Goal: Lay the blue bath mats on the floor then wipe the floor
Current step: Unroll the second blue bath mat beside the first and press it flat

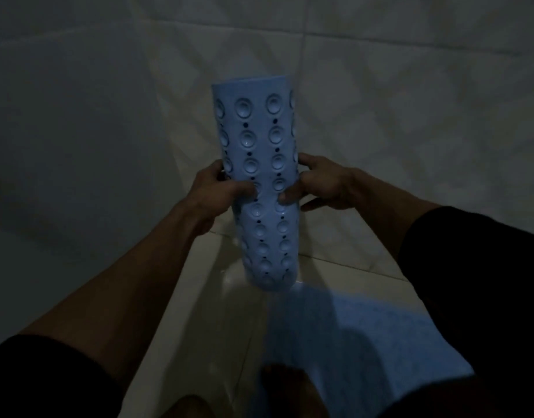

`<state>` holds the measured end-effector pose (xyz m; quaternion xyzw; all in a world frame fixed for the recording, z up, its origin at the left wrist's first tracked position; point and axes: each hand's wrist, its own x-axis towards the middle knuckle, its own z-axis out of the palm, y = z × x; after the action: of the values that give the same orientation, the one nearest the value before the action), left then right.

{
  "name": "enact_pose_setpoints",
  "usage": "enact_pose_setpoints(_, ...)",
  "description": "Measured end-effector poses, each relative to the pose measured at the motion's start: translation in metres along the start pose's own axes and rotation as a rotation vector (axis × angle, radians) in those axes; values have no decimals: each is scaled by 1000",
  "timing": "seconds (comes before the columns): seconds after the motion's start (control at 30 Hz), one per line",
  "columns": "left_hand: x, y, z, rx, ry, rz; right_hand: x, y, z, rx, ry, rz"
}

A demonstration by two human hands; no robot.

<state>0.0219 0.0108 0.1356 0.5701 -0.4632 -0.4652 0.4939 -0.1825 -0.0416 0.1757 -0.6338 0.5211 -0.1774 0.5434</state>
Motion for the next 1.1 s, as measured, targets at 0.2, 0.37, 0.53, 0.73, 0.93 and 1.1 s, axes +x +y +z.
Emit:
enact_pose_setpoints(0.2,-17,42,91,-217,-172,123,-96,10,-69,108,184,17)
enact_pose_setpoints(0.37,-28,53,173,-348,-255,110,-148,42,-111,227,355,7)
enact_pose_setpoints(0.53,-34,26,237,-522,-266,-87,-183,86,-125,378,371,-103)
enact_pose_setpoints(0.73,-80,11,324,-563,-521,-272,-253,160,-147,537,393,10)
enact_pose_setpoints(0.93,-142,16,420,-546,-863,-344,-355,211,-163,819,496,15)
enact_pose_setpoints(1.1,-179,19,471,-436,-847,-367,-404,235,-172,870,546,48)
